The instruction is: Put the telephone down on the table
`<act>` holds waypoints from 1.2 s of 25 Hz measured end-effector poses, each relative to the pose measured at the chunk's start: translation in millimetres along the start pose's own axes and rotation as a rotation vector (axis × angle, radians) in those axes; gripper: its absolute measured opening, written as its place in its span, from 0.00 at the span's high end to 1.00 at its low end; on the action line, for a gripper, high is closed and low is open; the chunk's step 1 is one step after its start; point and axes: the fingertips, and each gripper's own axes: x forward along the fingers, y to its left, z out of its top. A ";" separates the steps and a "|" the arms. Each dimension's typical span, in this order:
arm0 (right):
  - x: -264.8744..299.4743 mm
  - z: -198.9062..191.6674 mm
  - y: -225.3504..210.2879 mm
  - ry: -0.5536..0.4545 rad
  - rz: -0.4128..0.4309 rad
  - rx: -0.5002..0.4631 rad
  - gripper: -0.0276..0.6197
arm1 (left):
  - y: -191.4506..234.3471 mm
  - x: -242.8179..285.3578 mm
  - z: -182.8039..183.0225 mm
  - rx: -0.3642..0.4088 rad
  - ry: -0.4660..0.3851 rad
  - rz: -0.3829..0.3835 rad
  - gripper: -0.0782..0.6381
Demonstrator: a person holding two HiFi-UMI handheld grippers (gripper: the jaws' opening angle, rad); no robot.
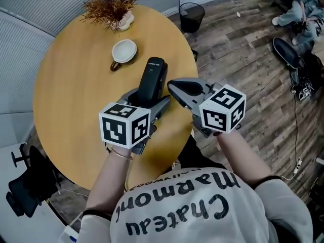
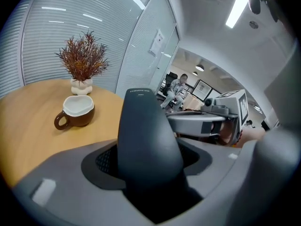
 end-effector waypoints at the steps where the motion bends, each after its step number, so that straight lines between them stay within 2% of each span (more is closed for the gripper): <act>1: 1.1 -1.1 -1.8 0.005 0.019 0.010 0.94 | 0.1 5.0 0.9 -0.006 0.005 0.011 0.42; 5: 5.1 -3.2 -8.3 0.032 0.081 0.034 0.94 | 1.2 22.1 1.3 -0.047 0.013 0.042 0.42; 12: 4.9 -22.9 -33.6 0.098 0.099 0.048 0.94 | 19.8 53.7 -22.6 -0.073 0.095 0.124 0.42; 16: 4.4 -30.1 -42.2 0.113 0.110 0.073 0.94 | 26.1 62.9 -31.1 -0.097 0.133 0.144 0.42; 19: 4.7 -37.3 -47.2 0.133 0.114 0.084 0.94 | 27.8 68.2 -35.2 -0.085 0.163 0.158 0.42; 30: 9.2 -44.6 -49.0 0.154 0.157 0.105 0.94 | 36.9 81.0 -38.0 -0.110 0.183 0.189 0.42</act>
